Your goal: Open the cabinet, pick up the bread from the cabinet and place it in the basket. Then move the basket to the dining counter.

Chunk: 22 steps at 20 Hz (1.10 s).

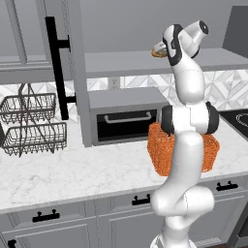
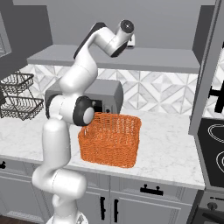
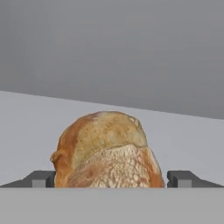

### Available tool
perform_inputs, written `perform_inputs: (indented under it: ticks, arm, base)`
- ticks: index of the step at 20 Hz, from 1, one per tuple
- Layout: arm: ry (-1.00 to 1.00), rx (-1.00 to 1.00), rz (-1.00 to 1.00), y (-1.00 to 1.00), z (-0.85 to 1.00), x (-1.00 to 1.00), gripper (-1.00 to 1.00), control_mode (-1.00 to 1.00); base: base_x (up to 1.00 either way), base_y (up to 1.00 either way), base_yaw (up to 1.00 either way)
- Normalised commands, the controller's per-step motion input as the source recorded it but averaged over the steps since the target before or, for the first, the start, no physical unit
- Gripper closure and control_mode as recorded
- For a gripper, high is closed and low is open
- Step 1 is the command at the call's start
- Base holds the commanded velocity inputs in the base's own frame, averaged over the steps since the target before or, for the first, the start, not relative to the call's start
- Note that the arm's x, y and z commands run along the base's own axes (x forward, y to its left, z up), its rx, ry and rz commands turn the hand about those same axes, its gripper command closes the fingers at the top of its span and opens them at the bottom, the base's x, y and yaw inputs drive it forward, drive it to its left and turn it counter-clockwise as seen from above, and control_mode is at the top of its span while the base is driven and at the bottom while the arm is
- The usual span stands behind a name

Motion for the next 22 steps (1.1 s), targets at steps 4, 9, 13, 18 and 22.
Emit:
perform_inputs:
  ticks: [4,9,13,18,22]
  arm:
    - [0.01,0.0,0.0,0.0,-0.21,0.03,1.0,-1.0]
    - [0.0,0.0,0.0,0.0,0.0,-0.11,1.0,-1.0]
    - [-0.02,0.01,-0.03,-0.06,-0.19,-0.31,1.0,-1.0]
    - [-0.12,0.05,-0.05,-0.29,-0.34,-0.45,1.0,-1.0]
    - [-0.05,0.06,-0.14,-0.26,0.05,-0.75,1.0,-1.0]
  base:
    - [0.0,0.0,0.0]
    - [0.0,0.0,0.0]
    - [0.0,0.0,0.0]
    - [0.0,0.0,0.0]
    - [0.0,0.0,0.0]
